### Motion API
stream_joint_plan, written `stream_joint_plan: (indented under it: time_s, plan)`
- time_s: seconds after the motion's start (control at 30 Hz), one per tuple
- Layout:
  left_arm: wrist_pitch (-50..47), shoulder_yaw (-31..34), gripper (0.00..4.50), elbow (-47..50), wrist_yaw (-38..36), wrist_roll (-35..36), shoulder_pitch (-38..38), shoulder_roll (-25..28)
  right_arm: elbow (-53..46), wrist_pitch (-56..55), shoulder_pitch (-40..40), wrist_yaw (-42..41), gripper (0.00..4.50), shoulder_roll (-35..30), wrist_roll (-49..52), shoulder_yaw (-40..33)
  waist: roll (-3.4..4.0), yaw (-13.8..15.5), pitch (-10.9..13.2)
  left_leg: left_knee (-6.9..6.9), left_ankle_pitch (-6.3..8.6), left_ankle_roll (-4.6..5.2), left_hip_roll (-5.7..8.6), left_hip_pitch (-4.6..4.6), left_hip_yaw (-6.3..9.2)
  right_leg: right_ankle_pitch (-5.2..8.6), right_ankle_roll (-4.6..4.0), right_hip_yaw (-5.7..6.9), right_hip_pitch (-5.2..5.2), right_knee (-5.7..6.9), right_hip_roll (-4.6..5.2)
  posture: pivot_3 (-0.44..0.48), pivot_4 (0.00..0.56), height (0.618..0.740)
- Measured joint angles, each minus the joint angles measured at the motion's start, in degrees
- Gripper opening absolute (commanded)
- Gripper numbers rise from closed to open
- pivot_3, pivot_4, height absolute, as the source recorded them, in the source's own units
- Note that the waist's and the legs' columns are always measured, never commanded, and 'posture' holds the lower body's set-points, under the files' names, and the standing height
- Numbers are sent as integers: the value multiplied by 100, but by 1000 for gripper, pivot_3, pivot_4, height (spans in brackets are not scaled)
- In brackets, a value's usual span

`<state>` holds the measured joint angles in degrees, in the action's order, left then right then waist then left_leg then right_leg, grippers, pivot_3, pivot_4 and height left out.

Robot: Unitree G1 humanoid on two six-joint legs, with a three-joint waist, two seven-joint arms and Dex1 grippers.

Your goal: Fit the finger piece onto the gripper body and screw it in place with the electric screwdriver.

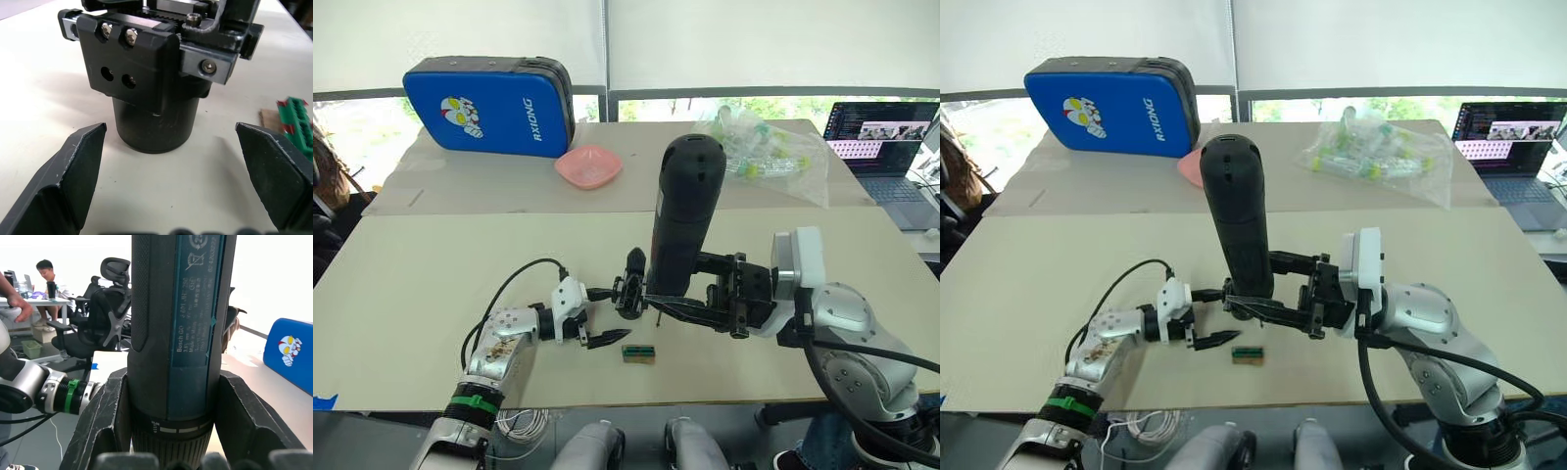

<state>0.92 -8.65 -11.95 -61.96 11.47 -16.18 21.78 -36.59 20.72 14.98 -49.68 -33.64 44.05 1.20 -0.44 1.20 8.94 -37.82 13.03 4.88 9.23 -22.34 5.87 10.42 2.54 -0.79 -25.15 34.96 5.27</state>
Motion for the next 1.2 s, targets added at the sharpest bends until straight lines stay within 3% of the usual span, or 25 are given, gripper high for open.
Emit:
stream_joint_plan:
  time_s: [0.37,0.63,0.73,0.83,1.03,1.2]
  plan:
    - [-237,-251,4465,125,731,-253,-70,-486,0,0,0,15,1945,5,-6,0,0,176,0,-1,0,0,6,0,0,1,2,3,4,-3,6,0,150,740]
    - [-280,-376,4465,127,794,-288,-115,-579,0,0,0,19,1945,7,-11,0,0,158,0,-1,0,0,6,-2,0,1,3,2,3,-2,5,0,150,740]
    - [-289,-373,3693,120,891,-323,-133,-548,0,0,0,20,1945,7,-14,0,0,159,0,-1,0,0,6,0,0,2,4,3,4,-3,5,0,150,740]
    - [-272,-363,2440,51,983,-338,-188,-529,0,0,0,20,1945,6,-18,0,0,153,0,-1,0,-1,6,0,0,2,5,3,4,-1,5,0,150,740]
    - [-94,-362,2329,-325,824,-279,-417,-468,0,0,0,24,1945,5,-27,0,0,132,0,-1,-4,-7,5,3,0,2,5,4,6,0,4,0,150,740]
    - [300,-344,2329,-1061,135,-179,-892,-263,1,0,1,21,1945,-5,-28,-1,0,88,0,-2,-7,-11,3,2,0,24,41,3,10,4,4,0,150,740]
